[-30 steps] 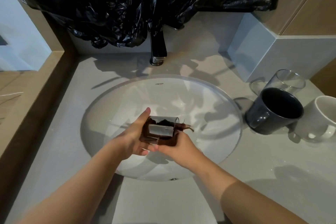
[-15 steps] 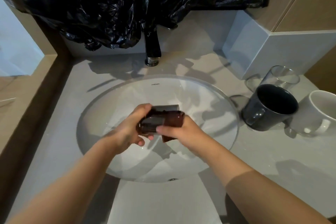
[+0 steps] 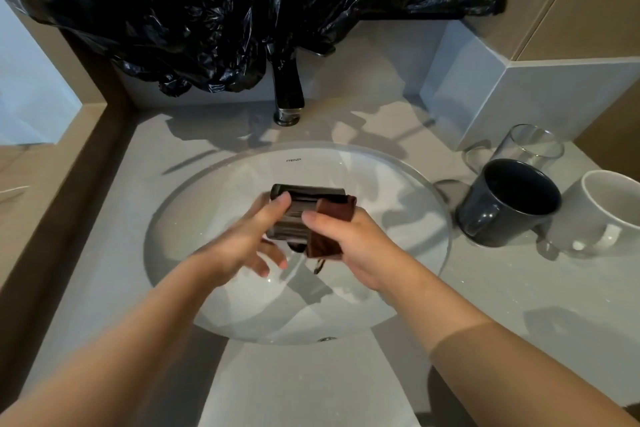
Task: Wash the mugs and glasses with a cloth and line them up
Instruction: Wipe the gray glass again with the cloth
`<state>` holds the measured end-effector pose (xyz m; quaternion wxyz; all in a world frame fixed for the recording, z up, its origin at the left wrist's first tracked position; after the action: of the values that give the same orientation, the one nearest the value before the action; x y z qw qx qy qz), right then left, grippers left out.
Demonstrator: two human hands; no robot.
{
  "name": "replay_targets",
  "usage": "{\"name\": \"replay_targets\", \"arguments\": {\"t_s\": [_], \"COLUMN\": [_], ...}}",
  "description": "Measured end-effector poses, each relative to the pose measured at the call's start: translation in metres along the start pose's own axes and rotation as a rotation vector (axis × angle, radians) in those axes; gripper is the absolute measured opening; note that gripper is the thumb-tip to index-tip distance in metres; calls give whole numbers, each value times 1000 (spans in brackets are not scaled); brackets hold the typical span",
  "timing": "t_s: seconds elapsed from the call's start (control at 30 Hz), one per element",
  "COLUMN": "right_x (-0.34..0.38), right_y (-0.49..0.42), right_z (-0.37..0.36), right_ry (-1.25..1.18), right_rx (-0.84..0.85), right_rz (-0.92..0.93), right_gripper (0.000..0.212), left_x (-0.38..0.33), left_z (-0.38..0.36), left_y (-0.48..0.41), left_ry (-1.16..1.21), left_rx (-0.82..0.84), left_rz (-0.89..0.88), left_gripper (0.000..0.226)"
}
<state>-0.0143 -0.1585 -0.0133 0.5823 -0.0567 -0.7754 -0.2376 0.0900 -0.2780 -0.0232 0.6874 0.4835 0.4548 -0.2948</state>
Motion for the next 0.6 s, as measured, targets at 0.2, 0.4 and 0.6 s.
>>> {"name": "replay_targets", "arguments": {"t_s": [0.2, 0.4, 0.6], "right_x": [-4, 1, -6], "right_y": [-1, 6, 6], "right_z": [-10, -4, -8], "right_ry": [331, -368, 236], "right_rx": [-10, 32, -44], "right_rz": [130, -181, 124], "right_gripper": [15, 8, 16], "left_x": [0, 4, -8], "left_z": [-18, -5, -10], "left_y": [-5, 7, 2], "left_ry": [374, -467, 322], "left_rx": [-159, -259, 7], "left_rz": [156, -412, 169], "left_gripper": [56, 42, 59]}}
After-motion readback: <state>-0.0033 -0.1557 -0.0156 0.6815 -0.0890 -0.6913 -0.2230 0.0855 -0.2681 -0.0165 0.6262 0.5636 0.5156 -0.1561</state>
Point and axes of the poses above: each hand's wrist, its own y-axis away from the middle knuckle, its own z-axis out of the back of the hand, x = y × z, the point moved 2 cm from there along -y, towards the middle knuckle, and after that the axes turned 4 degrees about x, right-handed, at the moved point
